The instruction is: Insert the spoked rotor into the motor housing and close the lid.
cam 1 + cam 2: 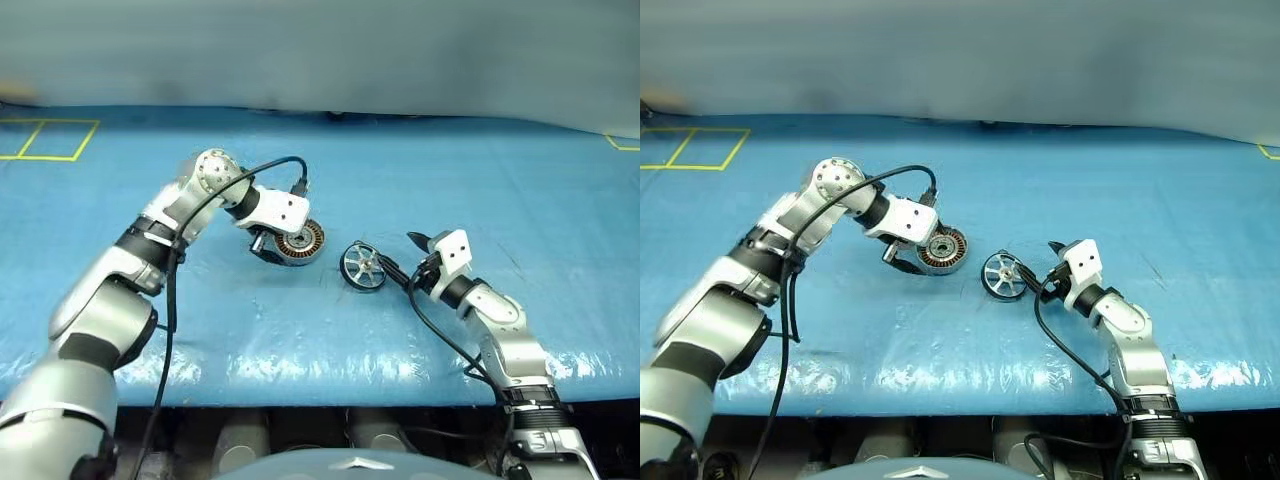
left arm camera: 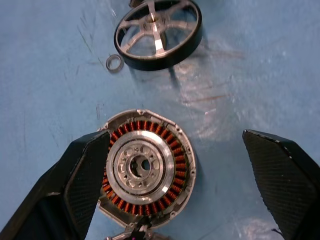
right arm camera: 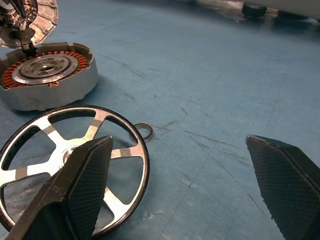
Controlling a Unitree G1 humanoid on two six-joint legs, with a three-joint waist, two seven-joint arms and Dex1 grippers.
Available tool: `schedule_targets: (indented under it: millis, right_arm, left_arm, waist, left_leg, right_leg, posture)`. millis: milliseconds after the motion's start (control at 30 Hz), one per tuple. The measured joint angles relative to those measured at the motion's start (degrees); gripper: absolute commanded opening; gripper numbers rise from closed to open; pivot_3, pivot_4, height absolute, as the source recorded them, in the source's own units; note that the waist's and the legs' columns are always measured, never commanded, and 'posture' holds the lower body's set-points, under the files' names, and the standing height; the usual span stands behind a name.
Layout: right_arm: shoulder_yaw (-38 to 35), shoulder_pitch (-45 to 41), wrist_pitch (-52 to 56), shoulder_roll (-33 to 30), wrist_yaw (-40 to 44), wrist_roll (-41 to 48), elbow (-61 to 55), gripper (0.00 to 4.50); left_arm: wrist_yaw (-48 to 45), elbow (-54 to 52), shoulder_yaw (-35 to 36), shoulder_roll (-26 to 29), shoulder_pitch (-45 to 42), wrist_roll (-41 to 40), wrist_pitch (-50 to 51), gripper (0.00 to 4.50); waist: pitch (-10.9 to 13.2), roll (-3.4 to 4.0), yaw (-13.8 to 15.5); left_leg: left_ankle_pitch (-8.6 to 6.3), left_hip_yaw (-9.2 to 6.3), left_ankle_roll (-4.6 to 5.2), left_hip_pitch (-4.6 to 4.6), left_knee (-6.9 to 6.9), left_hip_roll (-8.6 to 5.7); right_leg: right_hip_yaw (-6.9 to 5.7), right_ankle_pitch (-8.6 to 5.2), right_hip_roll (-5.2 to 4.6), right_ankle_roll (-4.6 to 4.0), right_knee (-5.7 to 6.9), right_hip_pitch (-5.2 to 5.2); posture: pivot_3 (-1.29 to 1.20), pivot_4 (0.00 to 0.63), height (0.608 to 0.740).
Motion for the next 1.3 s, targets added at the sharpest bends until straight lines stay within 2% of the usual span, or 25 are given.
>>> schedule_targets:
  millis: [167, 333, 867, 1000, 1067, 1167, 1300]
  right_arm:
    - [-0.7, 1.9, -0.1, 0.0, -1.3, 0.0, -1.2, 4.45]
    - [-1.0, 3.4, -0.2, 0.2, -2.1, 0.1, -2.3, 4.45]
    - [-1.0, 5.5, -0.2, 0.2, -3.4, 0.1, -4.3, 4.45]
    - [-1.0, 5.7, -0.1, 0.2, -3.7, 0.1, -4.5, 4.50]
    - [-1.0, 5.9, -0.1, 0.2, -3.8, 0.1, -4.6, 4.50]
    - [-1.1, 6.3, -0.1, 0.2, -4.4, 0.1, -5.1, 4.50]
    - [-1.8, 6.7, -0.1, 0.1, -4.9, 0.1, -5.9, 4.50]
  left_arm:
    - [-2.0, 11.5, -2.2, -3.5, -4.4, 5.3, -9.3, 4.50]
    - [-0.9, 18.7, -2.2, -7.4, -5.9, 7.7, -13.3, 4.50]
    - [3.4, 26.8, -1.6, -11.9, -6.9, 12.9, -16.5, 4.50]
    - [3.4, 27.2, -1.1, -12.5, -6.9, 13.6, -16.5, 3.74]
    - [3.1, 27.3, -0.8, -12.6, -6.9, 13.6, -16.7, 2.97]
    - [3.8, 27.3, -0.8, -12.4, -6.8, 14.6, -18.6, 2.27]
    - [5.5, 27.2, -0.7, -11.6, -6.2, 15.6, -21.4, 2.20]
  waist:
    - [0.0, -0.02, 0.5]
    - [0.0, -0.03, 0.6]
    - [0.0, -0.04, 0.5]
    - [0.0, -0.04, 0.5]
    - [0.0, -0.04, 0.5]
    - [0.0, -0.02, 0.5]
    - [0.0, 0.00, 0.5]
  left_leg:
    - [-0.18, 0.00, 0.30, -0.15, 0.07, -0.10]
    - [-0.20, -0.03, 0.32, -0.15, 0.16, -0.19]
    - [-0.20, -0.06, 0.32, -0.10, 0.29, -0.21]
    - [-0.19, -0.07, 0.32, -0.03, 0.31, -0.21]
    - [-0.20, -0.07, 0.32, -0.01, 0.31, -0.21]
    - [-0.20, -0.07, 0.32, 0.02, 0.32, -0.22]
    - [-0.20, -0.07, 0.32, 0.12, 0.37, -0.21]
  right_leg:
    - [-0.01, -0.06, -0.11, -0.06, -0.07, -0.02]
    - [-0.01, -0.10, -0.18, 0.02, -0.03, 0.03]
    - [0.00, -0.13, -0.18, 0.15, 0.10, 0.09]
    - [0.00, -0.14, -0.16, 0.16, 0.15, 0.14]
    - [0.00, -0.14, -0.17, 0.16, 0.15, 0.18]
    - [0.00, -0.13, -0.17, 0.15, 0.15, 0.21]
    - [0.00, -0.17, -0.17, 0.21, 0.19, 0.32]
  posture:
    - [0.00, 0.150, 0.740]
    - [0.00, 0.150, 0.740]
    - [0.00, 0.150, 0.740]
    - [0.00, 0.150, 0.740]
    - [0.00, 0.150, 0.740]
    - [0.00, 0.150, 0.740]
    - [0.00, 0.150, 0.740]
